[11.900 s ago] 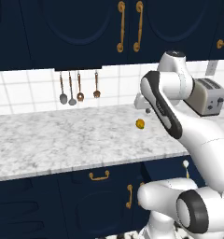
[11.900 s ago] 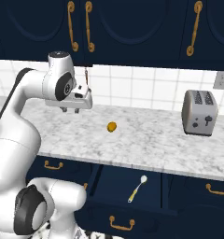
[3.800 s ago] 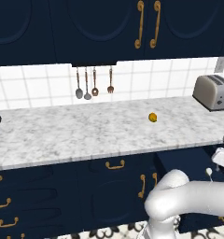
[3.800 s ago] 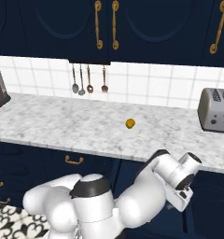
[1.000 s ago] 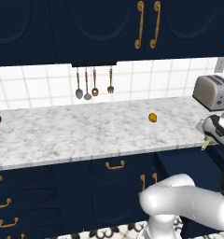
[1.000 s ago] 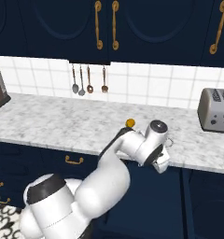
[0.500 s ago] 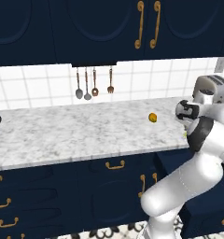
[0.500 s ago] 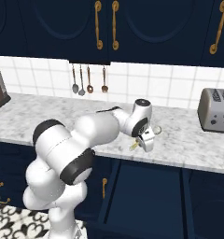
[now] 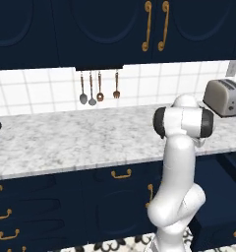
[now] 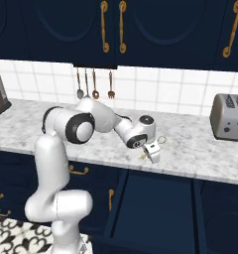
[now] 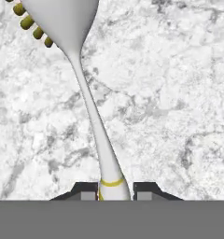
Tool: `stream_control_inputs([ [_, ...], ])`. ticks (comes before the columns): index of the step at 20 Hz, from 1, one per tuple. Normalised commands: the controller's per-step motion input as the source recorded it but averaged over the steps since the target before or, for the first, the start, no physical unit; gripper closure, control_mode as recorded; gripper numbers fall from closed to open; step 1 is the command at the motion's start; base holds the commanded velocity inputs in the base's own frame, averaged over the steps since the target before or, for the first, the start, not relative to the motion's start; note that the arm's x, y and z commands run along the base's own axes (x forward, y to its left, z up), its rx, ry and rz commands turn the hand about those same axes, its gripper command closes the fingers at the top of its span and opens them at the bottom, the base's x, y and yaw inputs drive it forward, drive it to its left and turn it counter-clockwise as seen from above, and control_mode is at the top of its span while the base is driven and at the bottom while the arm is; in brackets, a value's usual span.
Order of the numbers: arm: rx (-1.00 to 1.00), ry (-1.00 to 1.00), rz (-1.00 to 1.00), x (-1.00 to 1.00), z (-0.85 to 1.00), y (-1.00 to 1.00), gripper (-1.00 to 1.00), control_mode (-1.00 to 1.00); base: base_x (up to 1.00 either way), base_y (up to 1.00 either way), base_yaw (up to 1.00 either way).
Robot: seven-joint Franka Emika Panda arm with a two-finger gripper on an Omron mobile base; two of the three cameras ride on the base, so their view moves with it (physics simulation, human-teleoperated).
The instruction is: Pick the dish brush from the drawer and place it on the counter.
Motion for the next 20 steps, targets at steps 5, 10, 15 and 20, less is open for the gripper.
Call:
stream_control_inputs([
  [5, 0.07, -0.12, 0.00, 0.18, 0.93, -0.01, -1.00, -1.00, 0.00, 0.00, 0.00],
  [10, 0.00, -0.28, 0.00, -0.16, 1.00, 0.24, -1.00, -1.00, 0.00, 0.00, 0.00],
  [15, -0.15, -0.34, 0.08, -0.93, 0.78, 0.95, -1.00, -1.00, 0.00, 0.00, 0.00],
  [20, -0.30, -0.35, 0.10, -1.00, 0.83, 1.00, -1.00, -1.00, 0.00, 0.00, 0.00],
])
